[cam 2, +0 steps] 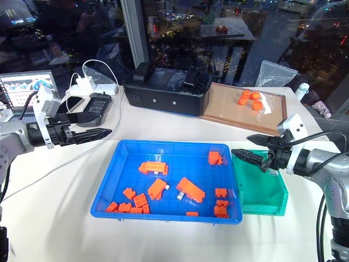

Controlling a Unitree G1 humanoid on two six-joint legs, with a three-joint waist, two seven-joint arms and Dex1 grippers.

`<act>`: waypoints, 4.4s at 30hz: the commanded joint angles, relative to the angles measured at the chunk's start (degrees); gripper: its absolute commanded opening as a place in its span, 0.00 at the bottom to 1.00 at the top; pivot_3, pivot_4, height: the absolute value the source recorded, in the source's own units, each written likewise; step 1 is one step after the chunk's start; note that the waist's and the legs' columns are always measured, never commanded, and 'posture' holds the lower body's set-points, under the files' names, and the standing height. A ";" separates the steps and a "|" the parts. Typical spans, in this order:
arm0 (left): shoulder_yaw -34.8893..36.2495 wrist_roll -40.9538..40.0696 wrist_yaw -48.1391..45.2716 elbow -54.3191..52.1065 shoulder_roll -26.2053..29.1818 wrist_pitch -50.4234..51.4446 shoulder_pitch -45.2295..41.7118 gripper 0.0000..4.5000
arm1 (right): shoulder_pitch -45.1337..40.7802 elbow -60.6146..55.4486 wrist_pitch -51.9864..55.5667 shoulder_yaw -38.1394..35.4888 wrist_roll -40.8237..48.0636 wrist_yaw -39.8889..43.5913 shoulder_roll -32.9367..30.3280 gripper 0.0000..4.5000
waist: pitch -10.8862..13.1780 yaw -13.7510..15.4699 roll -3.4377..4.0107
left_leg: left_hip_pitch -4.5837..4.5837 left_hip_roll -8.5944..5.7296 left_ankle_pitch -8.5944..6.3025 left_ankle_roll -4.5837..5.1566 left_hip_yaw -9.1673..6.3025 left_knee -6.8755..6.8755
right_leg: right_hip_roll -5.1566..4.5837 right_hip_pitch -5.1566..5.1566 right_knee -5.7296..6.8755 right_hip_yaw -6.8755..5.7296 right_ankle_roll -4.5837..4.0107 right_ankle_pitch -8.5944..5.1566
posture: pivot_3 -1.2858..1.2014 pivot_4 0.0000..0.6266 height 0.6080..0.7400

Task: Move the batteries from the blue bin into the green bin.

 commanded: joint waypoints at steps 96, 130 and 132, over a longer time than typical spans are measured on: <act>-12.27 -2.40 -13.32 -9.10 -4.46 -4.66 -7.87 1.00 | -11.58 -10.61 11.64 12.10 -11.65 -4.73 -3.60 0.55 | -0.02 1.43 -0.06 | -0.32 0.93 0.02 -0.03 0.21 0.92 | 1.16 -0.43 0.90 0.06 -0.70 -0.01 | 0.52 0.24 0.97; -10.58 3.63 -14.39 -8.92 -1.29 -6.86 -1.72 1.00 | -22.44 -11.17 8.54 36.87 -12.43 2.72 6.73 0.99 | -0.06 -0.05 0.11 | -0.14 0.93 0.02 -0.02 0.09 0.91 | 1.29 -0.39 1.04 0.30 -0.74 -0.01 | 0.52 0.24 0.97; -9.54 3.55 -13.66 -9.48 -0.46 -6.44 0.24 1.00 | -24.71 -9.17 8.48 42.54 -15.18 0.64 12.05 0.99 | -0.07 -0.30 0.09 | -0.16 0.96 0.02 -0.02 0.11 0.96 | 1.30 -0.43 1.05 0.27 -0.76 0.00 | 0.52 0.24 0.97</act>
